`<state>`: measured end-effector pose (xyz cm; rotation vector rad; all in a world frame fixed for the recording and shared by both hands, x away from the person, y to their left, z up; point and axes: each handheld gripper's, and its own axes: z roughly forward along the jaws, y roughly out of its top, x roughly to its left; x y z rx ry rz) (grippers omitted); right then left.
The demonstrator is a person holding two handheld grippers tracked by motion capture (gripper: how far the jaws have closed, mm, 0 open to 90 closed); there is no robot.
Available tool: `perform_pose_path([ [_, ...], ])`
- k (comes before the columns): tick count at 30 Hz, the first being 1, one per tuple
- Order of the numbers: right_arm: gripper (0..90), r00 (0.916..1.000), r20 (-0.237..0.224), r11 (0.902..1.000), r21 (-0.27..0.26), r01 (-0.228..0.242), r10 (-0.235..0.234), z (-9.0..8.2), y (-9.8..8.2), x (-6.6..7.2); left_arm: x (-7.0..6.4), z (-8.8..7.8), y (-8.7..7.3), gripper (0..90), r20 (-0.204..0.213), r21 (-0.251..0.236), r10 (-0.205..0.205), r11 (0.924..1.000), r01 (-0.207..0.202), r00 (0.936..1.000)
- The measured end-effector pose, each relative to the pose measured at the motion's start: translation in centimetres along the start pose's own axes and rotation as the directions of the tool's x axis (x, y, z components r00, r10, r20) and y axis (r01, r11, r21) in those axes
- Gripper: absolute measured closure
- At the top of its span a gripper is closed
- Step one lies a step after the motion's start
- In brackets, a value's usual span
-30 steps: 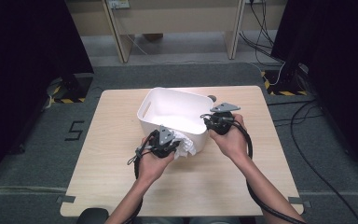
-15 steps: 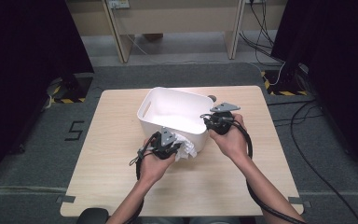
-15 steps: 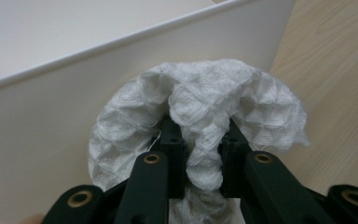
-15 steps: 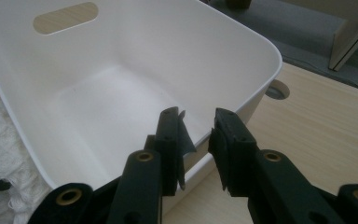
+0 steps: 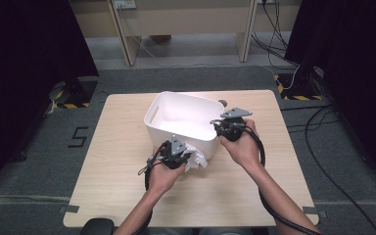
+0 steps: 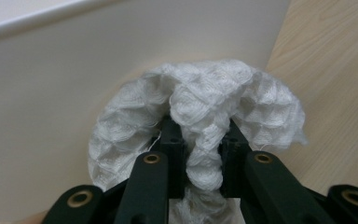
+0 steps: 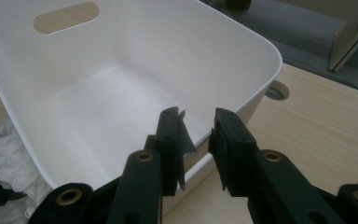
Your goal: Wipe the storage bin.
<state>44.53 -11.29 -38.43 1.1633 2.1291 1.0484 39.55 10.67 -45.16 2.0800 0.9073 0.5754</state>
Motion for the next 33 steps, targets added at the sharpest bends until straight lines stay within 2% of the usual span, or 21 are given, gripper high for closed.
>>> perform_pose_path([
  [33, 72.6, 1.0, 0.006, 1.0, -0.008, 0.002, -0.002, 0.0, 0.0, 0.1, -0.2, 1.3, -1.0, 76.3, 0.007, 0.049, 0.004, 0.9988, -0.005, 1.0],
])
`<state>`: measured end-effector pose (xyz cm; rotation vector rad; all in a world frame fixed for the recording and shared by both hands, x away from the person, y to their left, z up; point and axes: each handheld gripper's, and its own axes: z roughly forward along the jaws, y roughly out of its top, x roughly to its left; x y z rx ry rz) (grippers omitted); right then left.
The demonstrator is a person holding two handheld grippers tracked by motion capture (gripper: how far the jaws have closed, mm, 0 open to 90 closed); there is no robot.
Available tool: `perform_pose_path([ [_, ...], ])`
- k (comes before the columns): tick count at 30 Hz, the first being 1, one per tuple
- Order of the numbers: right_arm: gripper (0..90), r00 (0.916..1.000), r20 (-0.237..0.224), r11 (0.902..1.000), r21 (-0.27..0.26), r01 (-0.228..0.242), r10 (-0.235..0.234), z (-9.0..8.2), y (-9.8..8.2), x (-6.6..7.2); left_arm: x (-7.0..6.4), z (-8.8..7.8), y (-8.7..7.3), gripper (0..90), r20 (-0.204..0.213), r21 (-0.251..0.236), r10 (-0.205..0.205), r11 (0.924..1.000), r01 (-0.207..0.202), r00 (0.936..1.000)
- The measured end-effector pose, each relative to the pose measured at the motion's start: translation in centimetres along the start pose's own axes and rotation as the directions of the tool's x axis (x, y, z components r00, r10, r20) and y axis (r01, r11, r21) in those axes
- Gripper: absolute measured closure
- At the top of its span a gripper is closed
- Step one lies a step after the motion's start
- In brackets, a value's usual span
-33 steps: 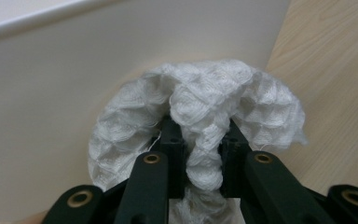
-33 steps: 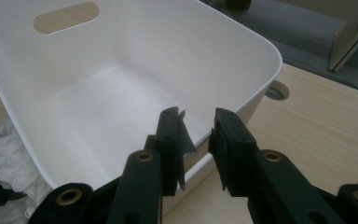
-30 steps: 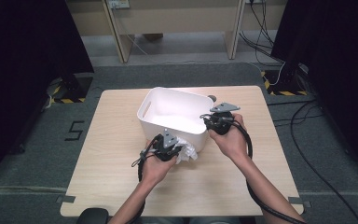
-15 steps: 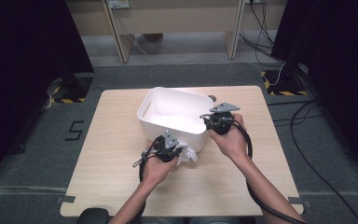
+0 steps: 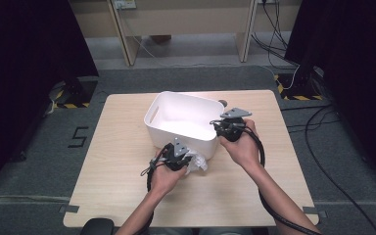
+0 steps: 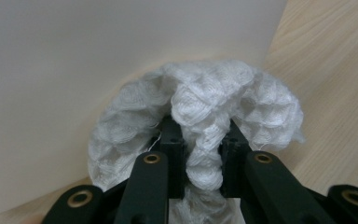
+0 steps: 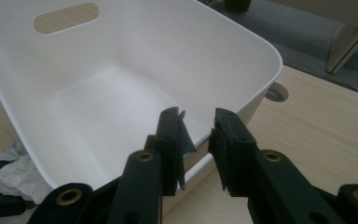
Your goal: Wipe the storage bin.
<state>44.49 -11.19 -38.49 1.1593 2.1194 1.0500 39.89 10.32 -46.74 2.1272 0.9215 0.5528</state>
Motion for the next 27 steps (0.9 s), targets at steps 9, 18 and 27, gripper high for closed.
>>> perform_pose_path([
  [9, 72.7, 1.0, 0.003, 1.0, -0.003, 0.004, -0.004, 0.0, -0.02, -0.01, -0.16, 0.05, 0.07, 76.3, -0.002, -0.001, 0.0, 1.0, 0.0, 1.0],
  [18, 72.7, 1.0, 0.002, 1.0, -0.004, 0.007, -0.007, 0.0, -0.03, -0.02, -0.57, 0.02, 0.4, 76.3, 0.012, 0.0, 0.013, 0.9999, -0.013, 0.9999],
  [27, 72.7, 1.0, 0.002, 1.0, -0.004, 0.007, -0.007, 0.0, -0.04, -0.03, -0.71, -0.26, 0.74, 76.3, 0.012, -0.013, 0.005, 0.9999, -0.005, 0.9999],
])
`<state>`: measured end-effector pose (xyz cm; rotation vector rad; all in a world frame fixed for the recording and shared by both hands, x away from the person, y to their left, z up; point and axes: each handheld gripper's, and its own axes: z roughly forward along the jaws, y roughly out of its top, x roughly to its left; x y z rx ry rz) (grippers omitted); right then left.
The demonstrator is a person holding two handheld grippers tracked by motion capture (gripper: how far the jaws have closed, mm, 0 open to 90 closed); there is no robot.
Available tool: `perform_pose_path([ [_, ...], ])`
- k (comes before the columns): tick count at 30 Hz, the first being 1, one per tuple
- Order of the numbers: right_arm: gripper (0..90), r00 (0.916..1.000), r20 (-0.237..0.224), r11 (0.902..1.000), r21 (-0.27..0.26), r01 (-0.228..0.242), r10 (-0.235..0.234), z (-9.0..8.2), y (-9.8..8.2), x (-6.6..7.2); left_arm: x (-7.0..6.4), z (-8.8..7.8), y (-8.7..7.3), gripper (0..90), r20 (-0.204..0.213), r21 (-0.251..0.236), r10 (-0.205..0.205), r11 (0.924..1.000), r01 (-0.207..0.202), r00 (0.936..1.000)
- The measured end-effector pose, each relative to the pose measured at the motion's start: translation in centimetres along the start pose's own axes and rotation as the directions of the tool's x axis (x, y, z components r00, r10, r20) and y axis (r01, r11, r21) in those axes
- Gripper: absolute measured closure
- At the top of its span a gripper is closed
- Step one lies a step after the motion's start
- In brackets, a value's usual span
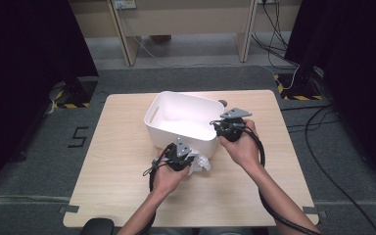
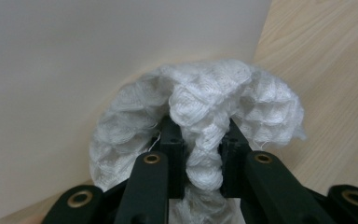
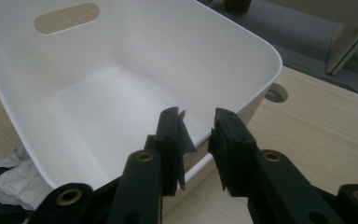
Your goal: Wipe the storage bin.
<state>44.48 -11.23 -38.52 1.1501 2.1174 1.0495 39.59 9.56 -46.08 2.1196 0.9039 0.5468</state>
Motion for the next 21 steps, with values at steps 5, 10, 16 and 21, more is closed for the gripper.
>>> perform_pose_path([
  [5, 72.7, 1.0, -0.001, 1.0, 0.0, 0.001, -0.001, 0.0, 0.0, 0.0, 0.0, -0.4, 0.4, 76.3, 0.001, -0.016, -0.004, 0.9999, 0.004, 1.0],
  [10, 72.7, 1.0, 0.001, 1.0, 0.0, 0.0, 0.0, 0.0, 0.0, 0.0, 0.1, -0.8, 0.7, 76.3, -0.003, -0.029, -0.001, 0.9996, 0.001, 1.0],
  [16, 72.7, 1.0, 0.002, 1.0, -0.003, -0.002, 0.002, 0.0, 0.0, 0.0, 0.1, -1.5, 1.3, 76.3, -0.014, -0.056, 0.001, 0.9984, -0.002, 0.9999],
  [21, 72.7, 1.0, 0.002, 1.0, -0.001, -0.001, 0.001, 0.0, 0.0, 0.0, 0.1, -2.1, 1.9, 76.3, -0.013, -0.073, 0.006, 0.9973, -0.007, 0.9999],
])
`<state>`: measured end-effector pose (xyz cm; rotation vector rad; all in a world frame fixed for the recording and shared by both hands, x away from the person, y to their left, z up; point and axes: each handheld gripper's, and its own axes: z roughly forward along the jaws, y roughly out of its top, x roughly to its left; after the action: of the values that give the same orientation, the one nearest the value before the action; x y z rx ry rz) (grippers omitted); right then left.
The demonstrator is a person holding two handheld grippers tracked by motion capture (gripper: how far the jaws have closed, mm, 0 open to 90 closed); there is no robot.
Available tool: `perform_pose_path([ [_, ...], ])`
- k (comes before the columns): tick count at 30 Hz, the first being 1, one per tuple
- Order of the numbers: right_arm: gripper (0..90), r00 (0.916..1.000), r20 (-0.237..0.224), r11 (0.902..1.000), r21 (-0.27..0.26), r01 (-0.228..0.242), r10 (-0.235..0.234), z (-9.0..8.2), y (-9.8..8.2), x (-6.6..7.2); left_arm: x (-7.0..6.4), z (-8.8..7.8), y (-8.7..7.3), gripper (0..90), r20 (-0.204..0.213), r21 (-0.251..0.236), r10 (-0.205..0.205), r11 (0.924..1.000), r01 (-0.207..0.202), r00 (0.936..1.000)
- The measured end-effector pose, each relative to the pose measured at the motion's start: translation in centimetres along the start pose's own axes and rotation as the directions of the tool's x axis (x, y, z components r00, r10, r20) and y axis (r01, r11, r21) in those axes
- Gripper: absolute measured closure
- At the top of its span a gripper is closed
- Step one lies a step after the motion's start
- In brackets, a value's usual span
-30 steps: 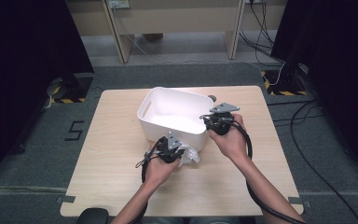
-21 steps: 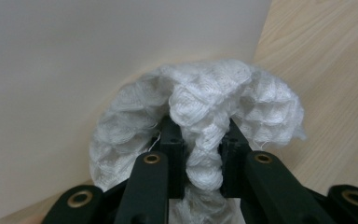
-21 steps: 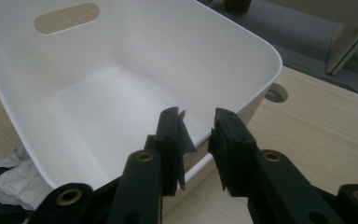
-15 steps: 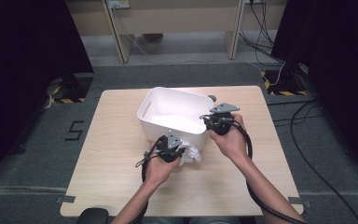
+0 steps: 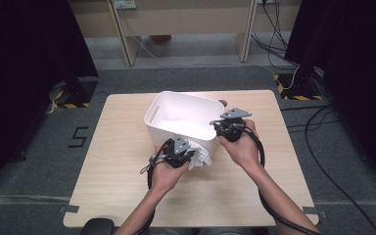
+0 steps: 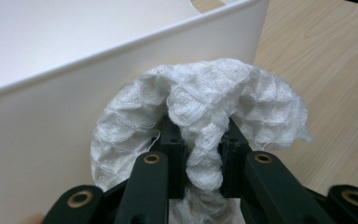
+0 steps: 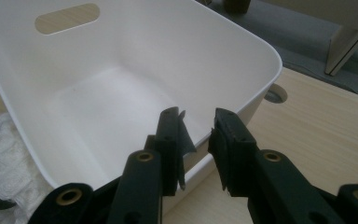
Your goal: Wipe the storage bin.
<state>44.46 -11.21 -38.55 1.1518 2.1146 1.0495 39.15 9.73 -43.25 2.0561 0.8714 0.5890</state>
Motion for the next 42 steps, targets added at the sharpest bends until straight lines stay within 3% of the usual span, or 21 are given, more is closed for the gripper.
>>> perform_pose_path([
  [29, 72.7, 1.0, 0.002, 1.0, -0.002, 0.001, -0.001, 0.0, 0.0, 0.0, -0.9, -0.4, 1.3, 76.2, 0.013, -0.022, 0.029, 0.9993, -0.029, 0.9995],
  [42, 72.7, 1.0, 0.002, 1.0, -0.002, -0.003, 0.003, 0.0, 0.0, 0.0, -1.2, 0.3, 0.8, 76.2, 0.024, -0.008, 0.036, 0.9993, -0.036, 0.999],
])
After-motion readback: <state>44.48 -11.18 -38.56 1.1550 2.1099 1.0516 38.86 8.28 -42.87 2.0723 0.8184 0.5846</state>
